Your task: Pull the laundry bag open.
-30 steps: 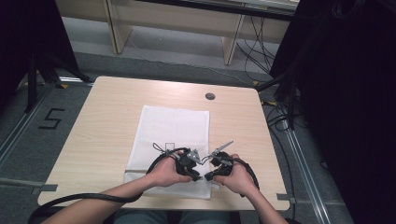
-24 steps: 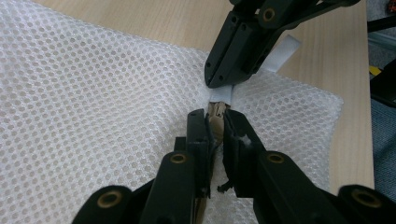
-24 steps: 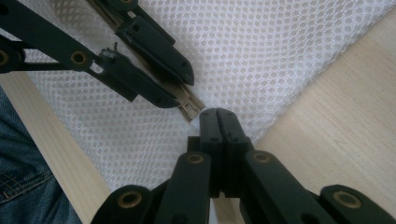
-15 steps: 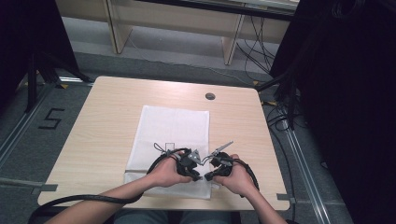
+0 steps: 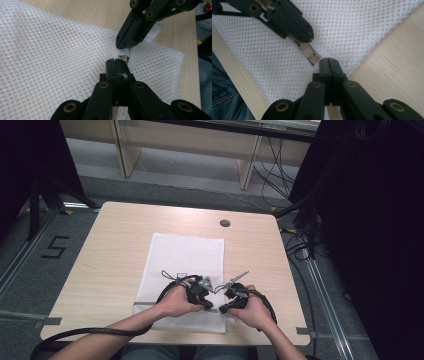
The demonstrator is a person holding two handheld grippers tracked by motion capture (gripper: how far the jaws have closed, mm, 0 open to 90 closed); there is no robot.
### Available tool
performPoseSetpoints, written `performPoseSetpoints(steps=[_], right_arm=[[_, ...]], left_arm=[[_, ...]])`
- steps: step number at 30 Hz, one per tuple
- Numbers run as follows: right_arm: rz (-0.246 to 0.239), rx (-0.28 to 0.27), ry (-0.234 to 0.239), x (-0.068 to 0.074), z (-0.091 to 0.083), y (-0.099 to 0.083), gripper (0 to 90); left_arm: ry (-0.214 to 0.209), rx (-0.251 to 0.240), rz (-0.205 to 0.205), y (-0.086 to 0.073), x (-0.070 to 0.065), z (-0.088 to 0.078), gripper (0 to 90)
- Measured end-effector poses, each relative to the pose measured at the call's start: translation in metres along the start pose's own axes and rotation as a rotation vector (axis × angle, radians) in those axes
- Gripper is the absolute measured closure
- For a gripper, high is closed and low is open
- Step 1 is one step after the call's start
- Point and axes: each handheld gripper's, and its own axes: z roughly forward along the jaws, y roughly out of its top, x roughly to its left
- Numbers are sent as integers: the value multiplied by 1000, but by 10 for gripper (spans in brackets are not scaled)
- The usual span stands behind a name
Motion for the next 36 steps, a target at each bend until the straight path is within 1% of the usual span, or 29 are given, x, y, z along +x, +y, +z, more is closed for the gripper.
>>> performPoseSetpoints(steps=[1, 2, 4, 7, 8, 9, 10, 11, 12, 13, 14, 15, 18, 19, 20, 21, 22, 25, 26, 27, 28, 29, 30, 31, 32, 33, 34, 35, 36], right_arm=[[-4, -1, -1, 0, 0, 0, 900], [-7, -1, -4, 0, 0, 0, 900], [4, -4, 0, 0, 0, 0, 900], [8, -7, 5, 0, 0, 0, 900], [-3, -16, 2, -1, 1, 0, 900], [-2, -14, 5, -1, 1, 0, 900], [-5, -14, 5, -1, 1, 0, 900], [-4, -14, 5, -1, 1, 0, 900], [-15, -17, 1, -2, 1, 0, 900], [-5, -14, 5, -1, 1, 0, 900], [-4, -12, 6, -1, 1, 0, 900], [-19, -16, 2, -3, 1, 0, 900], [-3, 1, 8, -2, 0, 0, 900], [1, -2, 11, -2, 0, 0, 900], [3, -2, 11, -2, 0, 0, 900], [3, -3, 12, -2, 0, 0, 900], [1, -1, 10, -2, 0, 0, 900], [3, -2, 12, -2, 0, 0, 900], [-15, -13, 6, -4, 1, 0, 900], [-14, -12, 7, -3, 1, 0, 900], [-10, -10, 7, -3, 0, 0, 900], [-3, -6, 9, -3, 0, 0, 900], [-16, -15, 6, -4, 1, 0, 900], [-12, -13, 7, -3, 1, 0, 900], [-13, -13, 6, -3, 1, 0, 900], [-2, -6, 10, -3, 0, 0, 900], [3, -3, 11, -2, 0, 0, 900], [3, -2, 12, -2, 0, 0, 900], [-15, -15, 6, -4, 1, 0, 900]], left_arm=[[-6, 16, 29, 1, 0, 0, 900], [5, 7, 30, 1, -2, 0, 898], [4, -10, 31, 1, -3, 1, 887], [-2, -10, 31, 1, -2, 1, 864], [-8, -11, 20, 1, -3, 2, 851], [-12, -17, 4, 1, -4, 4, 825], [-17, -44, -20, 1, -6, 6, 786], [-21, -25, -1, 1, -4, 4, 752], [-16, -39, -7, 0, -5, 5, 736], [-14, -42, -21, 1, -7, 6, 724], [-16, -51, -21, 1, -7, 7, 716], [-11, -56, -20, 0, -7, 8, 715], [0, -71, -13, 0, -7, 10, 711], [7, -68, -11, -1, -7, 11, 702], [8, -65, 6, -1, -6, 12, 699], [3, -57, 21, -2, -5, 13, 706], [3, -59, 22, -2, -5, 12, 720], [8, -52, 21, -2, -8, 12, 746], [12, -57, 23, -2, -9, 13, 755], [16, -63, 22, -2, -8, 13, 768], [16, -66, 8, -2, -9, 13, 785], [16, -69, 13, -2, -9, 13, 789], [24, -62, 24, -2, -10, 13, 796], [32, -59, 25, -2, -12, 13, 803], [42, -54, 53, -1, -13, 12, 810], [43, -22, 80, 1, -12, 9, 825], [47, -46, 62, 1, -13, 8, 846], [14, -59, 27, 2, -13, 6, 863], [17, -63, 35, 3, -13, 7, 870]])
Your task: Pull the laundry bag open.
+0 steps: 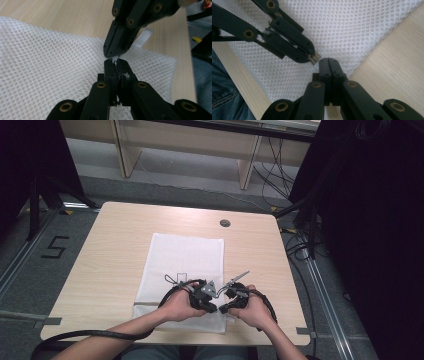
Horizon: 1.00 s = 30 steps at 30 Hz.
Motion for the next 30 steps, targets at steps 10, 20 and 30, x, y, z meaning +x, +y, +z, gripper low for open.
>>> performPoseSetpoints(steps=[10, 20, 30], right_arm=[[25, 8, 10, 1, 0, 0, 900], [28, 10, 13, 1, -1, 0, 900], [25, 8, 14, 1, -1, 0, 900]], left_arm=[[-28, -8, -36, -1, 4, 1, 870], [-27, -16, -41, -1, 3, 2, 868], [-33, 11, -49, -5, 0, 6, 831]])
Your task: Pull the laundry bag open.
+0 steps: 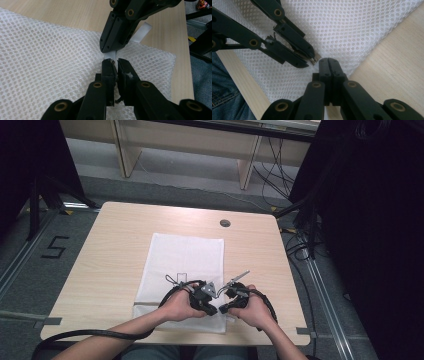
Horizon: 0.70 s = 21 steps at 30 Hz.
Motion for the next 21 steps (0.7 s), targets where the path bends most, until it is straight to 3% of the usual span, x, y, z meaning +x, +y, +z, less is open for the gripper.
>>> performPoseSetpoints(steps=[7, 13, 14, 15, 16, 17, 21], right_arm=[[-14, -3, -9, -1, 0, 0, 900], [5, 1, 2, 0, 0, 0, 900], [7, 2, 1, 1, 0, 0, 900], [-24, 2, -15, -1, 0, 0, 900], [-8, 5, -16, 1, 0, 1, 900], [-36, 11, -17, -1, 0, 1, 900], [-25, 10, -21, 0, 0, 1, 900]], left_arm=[[11, 2, -3, 0, 1, 0, 868], [6, 14, -16, 2, 2, -2, 871], [-2, 13, -25, 2, 3, -2, 871], [-3, 14, -38, 3, 3, -3, 871], [-11, 11, -48, 3, 4, -3, 871], [-13, 8, -45, 3, 5, -3, 871], [-25, 6, -80, 4, 7, -6, 872]])
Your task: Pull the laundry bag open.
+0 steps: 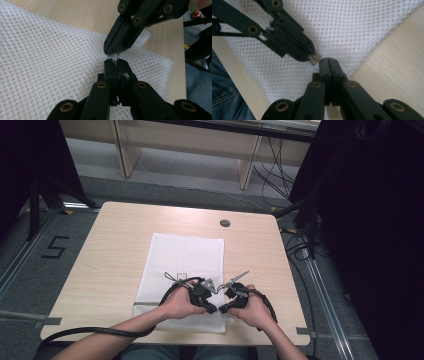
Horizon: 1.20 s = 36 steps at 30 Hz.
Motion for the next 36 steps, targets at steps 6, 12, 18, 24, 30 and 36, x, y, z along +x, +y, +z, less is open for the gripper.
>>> performPoseSetpoints(steps=[6, 12, 18, 24, 30, 36], right_arm=[[1, 6, -9, 3, 0, 1, 900], [-15, -6, -10, 1, 1, 1, 900], [-28, -6, -12, 0, 1, 1, 900], [1, 6, -8, 3, 0, 1, 900], [-13, -1, -19, 3, 1, 1, 900], [-14, -1, -21, 3, 1, 1, 900]], left_arm=[[-6, 0, -15, 1, 1, 0, 873], [-3, 19, -6, 2, 1, -3, 874], [-5, 35, -6, 3, 2, -8, 874], [0, 31, -12, 2, 1, -8, 873], [20, 43, 0, 3, -2, -9, 873], [17, 61, 22, 2, 0, -13, 873]])
